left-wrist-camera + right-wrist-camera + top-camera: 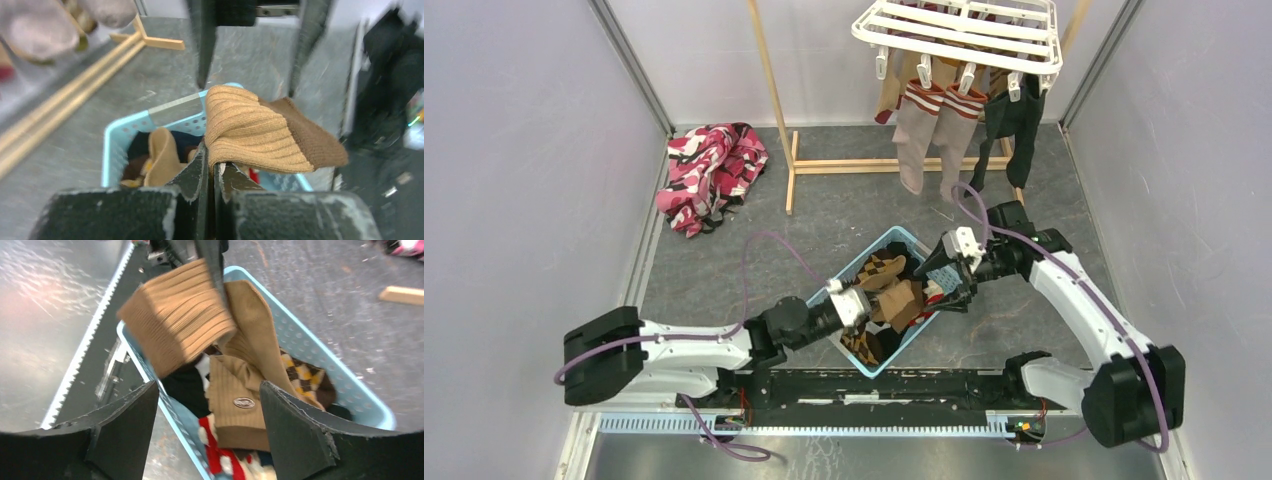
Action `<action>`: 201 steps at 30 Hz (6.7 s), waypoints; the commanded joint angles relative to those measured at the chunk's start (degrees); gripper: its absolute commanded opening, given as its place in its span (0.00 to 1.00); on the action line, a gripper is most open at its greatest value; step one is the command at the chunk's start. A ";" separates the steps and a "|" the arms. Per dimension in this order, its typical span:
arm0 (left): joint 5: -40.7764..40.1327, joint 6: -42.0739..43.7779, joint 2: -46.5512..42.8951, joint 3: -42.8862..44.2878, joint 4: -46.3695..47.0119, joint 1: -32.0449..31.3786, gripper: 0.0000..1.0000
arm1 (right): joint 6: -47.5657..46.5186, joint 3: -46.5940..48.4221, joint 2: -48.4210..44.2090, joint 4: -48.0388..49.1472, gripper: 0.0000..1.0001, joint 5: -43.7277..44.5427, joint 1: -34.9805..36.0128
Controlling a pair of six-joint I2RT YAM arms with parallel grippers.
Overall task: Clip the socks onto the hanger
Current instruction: Pick up the sock from the bin, then open the clamp at the hanger.
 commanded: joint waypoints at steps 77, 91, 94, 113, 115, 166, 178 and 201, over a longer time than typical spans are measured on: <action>0.60 -2.29 -2.40 22.83 -30.54 5.51 0.02 | 2.15 19.75 -4.02 2.69 0.03 30.35 16.76; 17.97 -22.73 -13.34 10.31 -14.12 20.18 0.02 | 17.45 35.65 -2.76 15.46 0.80 37.37 16.02; 21.15 -24.37 -13.45 10.66 -11.43 22.23 0.02 | 17.16 36.50 -1.17 15.34 0.86 35.26 16.08; 26.56 -34.58 -8.73 10.39 4.69 25.90 0.02 | 26.81 19.74 -2.85 25.36 0.94 22.10 14.02; 26.77 -34.63 -8.66 10.26 5.09 26.01 0.02 | 29.17 19.58 -2.55 26.79 0.91 18.83 13.66; 31.17 -40.71 -8.44 11.28 1.74 35.39 0.54 | 39.96 20.34 -7.96 35.00 0.00 20.64 6.65; 45.54 -44.48 6.99 39.82 -3.34 46.66 0.94 | 40.87 29.55 -2.33 34.76 0.00 32.89 6.77; 61.78 -93.84 55.82 90.29 36.41 56.05 1.00 | 40.19 28.99 -1.23 37.23 0.00 32.29 6.74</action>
